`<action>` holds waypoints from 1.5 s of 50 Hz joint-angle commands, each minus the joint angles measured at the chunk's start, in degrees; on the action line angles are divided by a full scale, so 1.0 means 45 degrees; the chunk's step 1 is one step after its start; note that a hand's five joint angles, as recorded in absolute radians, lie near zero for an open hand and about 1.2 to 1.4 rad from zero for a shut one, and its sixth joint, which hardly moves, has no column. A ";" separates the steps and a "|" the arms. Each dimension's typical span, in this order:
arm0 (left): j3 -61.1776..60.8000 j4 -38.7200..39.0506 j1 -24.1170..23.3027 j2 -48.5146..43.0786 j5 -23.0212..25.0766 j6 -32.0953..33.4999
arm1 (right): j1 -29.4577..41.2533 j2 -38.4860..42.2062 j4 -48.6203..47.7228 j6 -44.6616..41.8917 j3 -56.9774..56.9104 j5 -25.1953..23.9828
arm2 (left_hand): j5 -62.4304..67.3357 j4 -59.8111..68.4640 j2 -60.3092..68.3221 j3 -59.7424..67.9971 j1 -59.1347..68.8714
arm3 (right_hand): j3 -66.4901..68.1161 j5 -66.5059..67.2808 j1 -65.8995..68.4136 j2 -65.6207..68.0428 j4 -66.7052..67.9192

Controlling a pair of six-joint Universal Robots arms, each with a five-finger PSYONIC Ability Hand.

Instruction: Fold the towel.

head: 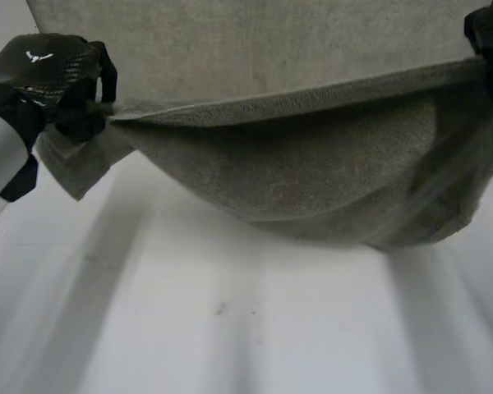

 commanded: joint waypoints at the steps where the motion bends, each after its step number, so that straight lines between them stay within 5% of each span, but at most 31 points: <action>1: 0.0329 -0.2137 0.0106 -0.0321 0.0407 0.0010 | 0.0024 0.0035 0.0531 -0.0439 -0.0085 -0.0180 | 0.2571 0.2288 0.2284 0.2310 0.2783 | 0.0763 0.0610 0.0610 0.0820 0.0661; 12: 0.1501 -0.2274 0.0243 -0.4520 0.0309 -0.0009 | 0.0395 0.3922 0.0335 -0.0517 -0.1413 -0.0063 | 0.2571 0.2288 0.2284 0.2310 0.2783 | 0.0763 0.0610 0.0610 0.0820 0.0661; 19: 0.6568 -0.0250 0.0184 -0.7621 0.0193 -0.0495 | 0.0923 0.7355 -0.3892 -0.0303 -0.5098 0.0365 | 0.2571 0.2288 0.2284 0.2310 0.2783 | 0.0763 0.0610 0.0610 0.0820 0.0661; 27: 0.8670 0.3482 0.0126 -0.7433 -0.0763 -0.2778 | 0.1001 0.7108 -0.9306 -0.0263 -0.5342 0.0426 | 0.2571 0.2288 0.2284 0.2310 0.2783 | 0.0763 0.0610 0.0610 0.0820 0.0661; 43: 0.1150 0.4562 0.0028 -0.6629 -0.0804 -0.3212 | 0.1196 0.5582 -0.7165 -0.0049 0.1380 -0.1215 | 0.2571 0.2288 0.2284 0.2310 0.2783 | 0.0763 0.0610 0.0610 0.0820 0.0661; 52: -0.1604 0.6320 0.0184 -0.8641 -0.0726 -0.2841 | 0.1196 0.7164 -0.7340 -0.0185 0.4583 -0.1469 | 0.2571 0.2288 0.2284 0.2310 0.2783 | 0.0763 0.0610 0.0610 0.0820 0.0661; 57: -0.2464 0.5929 0.0184 -0.8739 -0.0726 -0.1591 | 0.1079 0.7105 -0.7204 -0.0185 0.5208 -0.1430 | 0.0483 0.0199 0.0195 0.0222 0.0695 | 0.0763 0.0610 0.0610 0.0820 0.0661; 62: -0.3593 0.5617 0.0165 -0.7317 -0.0726 0.0261 | 0.1020 0.5295 -0.7184 -0.0010 0.6200 -0.1411 | -0.6530 -0.6813 -0.6817 -0.6791 -0.6318 | 0.0763 0.0610 0.0610 0.0820 0.0661; 75: -0.4456 0.6163 -0.0401 -0.5731 -0.0765 0.0479 | 0.0981 0.3863 -0.7770 0.0518 0.8470 -0.1587 | -0.8227 -0.8510 -0.8514 -0.8488 -0.8015 | 0.0763 0.0610 0.0610 0.0820 0.0661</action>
